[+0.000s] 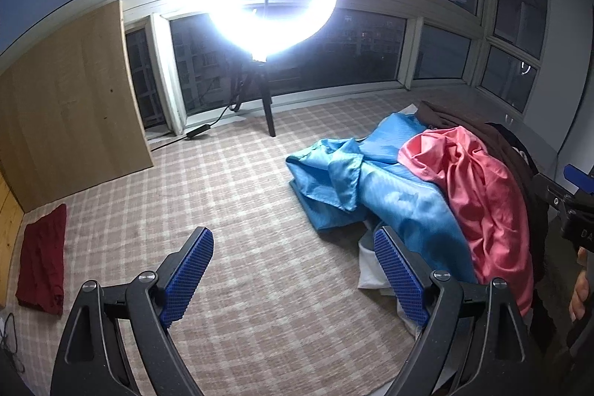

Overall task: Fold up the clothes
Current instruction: 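Move both tools toward the pile of clothes, then grasp the brown fleece garment in the pile with the right tool and lift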

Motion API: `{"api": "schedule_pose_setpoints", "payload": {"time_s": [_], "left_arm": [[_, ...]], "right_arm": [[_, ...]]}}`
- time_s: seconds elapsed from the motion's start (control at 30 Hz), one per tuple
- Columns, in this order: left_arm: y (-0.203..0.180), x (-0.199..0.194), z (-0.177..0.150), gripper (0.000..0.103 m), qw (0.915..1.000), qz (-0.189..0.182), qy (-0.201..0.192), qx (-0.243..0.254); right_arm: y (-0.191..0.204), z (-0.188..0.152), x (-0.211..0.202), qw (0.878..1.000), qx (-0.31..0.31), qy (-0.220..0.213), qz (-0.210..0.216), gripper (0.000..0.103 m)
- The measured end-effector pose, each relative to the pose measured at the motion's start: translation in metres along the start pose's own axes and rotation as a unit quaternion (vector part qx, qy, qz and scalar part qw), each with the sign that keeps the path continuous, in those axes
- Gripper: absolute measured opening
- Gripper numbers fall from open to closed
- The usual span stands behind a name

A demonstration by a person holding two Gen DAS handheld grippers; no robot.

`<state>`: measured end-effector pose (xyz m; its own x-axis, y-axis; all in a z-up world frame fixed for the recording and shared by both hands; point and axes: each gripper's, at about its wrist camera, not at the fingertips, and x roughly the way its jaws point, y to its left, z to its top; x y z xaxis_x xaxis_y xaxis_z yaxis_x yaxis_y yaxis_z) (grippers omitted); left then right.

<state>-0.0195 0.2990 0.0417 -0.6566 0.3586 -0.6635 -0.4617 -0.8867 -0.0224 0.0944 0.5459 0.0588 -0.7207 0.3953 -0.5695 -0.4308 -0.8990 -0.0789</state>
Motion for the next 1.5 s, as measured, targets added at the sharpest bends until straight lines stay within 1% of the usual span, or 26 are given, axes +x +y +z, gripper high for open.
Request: {"api": "schedule_pose_setpoints", "payload": {"time_s": [0.17, 0.27, 0.37, 0.43, 0.5, 0.57, 0.6, 0.67, 0.73, 0.77, 0.8, 0.83, 0.9, 0.93, 1.0, 1.03, 1.07, 1.17, 1.2, 1.33, 1.43, 1.5], "left_arm": [[-0.012, 0.003, 0.009, 0.089, 0.9999, 0.001, -0.001, 0.013], [-0.018, 0.006, 0.018, 0.089, 0.9999, -0.003, -0.006, 0.014], [-0.023, 0.011, 0.028, 0.089, 0.9999, -0.007, -0.008, 0.011], [-0.026, 0.014, 0.033, 0.089, 0.9999, -0.011, -0.008, 0.009], [-0.030, 0.017, 0.036, 0.089, 0.9999, -0.011, -0.007, 0.008], [-0.031, 0.018, 0.037, 0.089, 0.9999, -0.010, -0.002, 0.008], [-0.032, 0.019, 0.038, 0.089, 0.9999, -0.010, 0.000, 0.009], [-0.033, 0.020, 0.039, 0.089, 0.9999, -0.007, 0.004, 0.010], [-0.030, 0.018, 0.039, 0.089, 0.9999, 0.003, 0.006, 0.012], [-0.027, 0.016, 0.039, 0.089, 0.9999, 0.009, 0.007, 0.013], [-0.024, 0.015, 0.038, 0.089, 0.9998, 0.015, 0.009, 0.013], [-0.020, 0.013, 0.038, 0.089, 0.9996, 0.021, 0.010, 0.013], [-0.010, 0.009, 0.036, 0.089, 0.9995, 0.031, 0.009, 0.009], [-0.005, 0.007, 0.034, 0.089, 0.9993, 0.035, 0.008, 0.006], [0.006, 0.003, 0.032, 0.089, 0.9993, 0.037, 0.007, 0.000], [0.011, 0.001, 0.031, 0.089, 0.9993, 0.037, 0.007, -0.004], [0.016, 0.000, 0.029, 0.089, 0.9993, 0.036, 0.006, -0.007], [0.028, -0.005, 0.025, 0.089, 0.9995, 0.030, 0.002, -0.007], [0.032, -0.008, 0.024, 0.089, 0.9996, 0.027, 0.000, -0.007], [0.054, -0.026, 0.021, 0.089, 0.9998, 0.012, -0.014, -0.011], [0.076, -0.047, 0.016, 0.089, 0.9995, 0.002, -0.029, -0.013], [0.090, -0.062, 0.014, 0.089, 0.9992, 0.000, -0.039, -0.010]], "right_arm": [[-0.033, 0.009, 0.007, 1.000, 0.004, -0.009, -0.014, 0.103], [-0.067, 0.021, 0.020, 1.000, 0.014, -0.014, -0.005, 0.103], [-0.102, 0.040, 0.045, 1.000, 0.021, -0.005, 0.005, 0.103], [-0.120, 0.055, 0.068, 1.000, 0.020, 0.013, 0.020, 0.103], [-0.127, 0.069, 0.093, 0.999, 0.008, 0.030, 0.033, 0.103], [-0.126, 0.083, 0.130, 0.998, -0.013, 0.053, 0.038, 0.103], [-0.124, 0.089, 0.149, 0.996, -0.024, 0.069, 0.041, 0.103], [-0.116, 0.096, 0.192, 0.991, -0.042, 0.116, 0.057, 0.103], [-0.106, 0.091, 0.237, 0.983, -0.054, 0.167, 0.060, 0.103], [-0.104, 0.086, 0.253, 0.979, -0.056, 0.186, 0.065, 0.086], [-0.103, 0.081, 0.267, 0.975, -0.057, 0.203, 0.071, 0.066], [-0.104, 0.076, 0.272, 0.971, -0.045, 0.217, 0.090, 0.035], [-0.116, 0.077, 0.259, 0.972, -0.006, 0.204, 0.117, 0.024], [-0.122, 0.080, 0.244, 0.975, 0.006, 0.186, 0.120, 0.020], [-0.135, 0.088, 0.211, 0.982, 0.027, 0.144, 0.123, 0.019], [-0.144, 0.093, 0.188, 0.984, 0.041, 0.118, 0.127, 0.019], [-0.153, 0.098, 0.163, 0.986, 0.056, 0.090, 0.131, 0.018], [-0.167, 0.112, 0.090, 0.988, 0.076, 0.029, 0.133, 0.018], [-0.166, 0.115, 0.066, 0.989, 0.072, 0.013, 0.128, 0.018], [-0.140, 0.121, -0.040, 0.993, 0.038, -0.054, 0.103, 0.016], [-0.122, 0.120, -0.101, 0.990, 0.037, -0.088, 0.106, 0.015], [-0.106, 0.123, -0.136, 0.988, 0.035, -0.109, 0.101, 0.015]]}}
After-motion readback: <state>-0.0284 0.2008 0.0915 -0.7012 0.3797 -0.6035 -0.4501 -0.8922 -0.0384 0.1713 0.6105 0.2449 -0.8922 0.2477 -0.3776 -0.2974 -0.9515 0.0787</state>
